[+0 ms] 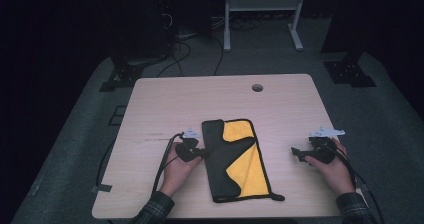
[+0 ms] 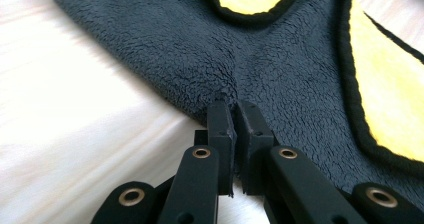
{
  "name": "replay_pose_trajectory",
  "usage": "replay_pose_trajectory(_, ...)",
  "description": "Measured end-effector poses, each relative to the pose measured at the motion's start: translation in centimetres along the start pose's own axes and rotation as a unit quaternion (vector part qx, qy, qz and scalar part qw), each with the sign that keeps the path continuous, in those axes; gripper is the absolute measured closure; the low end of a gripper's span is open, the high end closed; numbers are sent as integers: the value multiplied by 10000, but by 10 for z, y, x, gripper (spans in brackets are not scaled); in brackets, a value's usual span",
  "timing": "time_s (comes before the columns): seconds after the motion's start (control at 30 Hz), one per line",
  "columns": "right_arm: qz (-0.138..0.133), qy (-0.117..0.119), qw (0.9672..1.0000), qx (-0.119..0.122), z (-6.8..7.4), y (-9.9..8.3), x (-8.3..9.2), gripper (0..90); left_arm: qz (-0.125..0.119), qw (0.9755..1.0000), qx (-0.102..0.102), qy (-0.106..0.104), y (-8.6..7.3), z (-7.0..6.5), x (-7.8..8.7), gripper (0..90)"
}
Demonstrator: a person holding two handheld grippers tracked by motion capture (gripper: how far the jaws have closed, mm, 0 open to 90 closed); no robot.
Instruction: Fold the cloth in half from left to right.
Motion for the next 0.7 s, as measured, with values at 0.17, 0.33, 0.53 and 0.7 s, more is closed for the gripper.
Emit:
replay_pose_trajectory(0.17, -1, -2, 10000, 1, 0, 0, 0, 137, -35, 9998, 14, 202, 0, 14, 3, 855)
replay_pose_trajectory(0.33, -3, -12, 10000, -7, 0, 0, 0, 139, -91, 9992, -30, 389, 1, 24, 3, 852)
replay_pose_trajectory(0.53, -2, -13, 10000, -11, 0, 0, 0, 139, -171, 9986, -141, 478, -1, 25, 9, 700)
replay_pose_trajectory(0.7, -25, -44, 10000, -56, 0, 1, 1, 214, -323, 9974, -296, 580, -6, 30, 24, 435)
Point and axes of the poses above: each handheld gripper's, and its own axes: x roughly backward along the jaws, y roughly out of its top, z roughly to its left, the point moved 4 cm from there along -x, roughly forward along the jaws, and after that the axes turned 7 degrees about y, right-handed, at the moved point
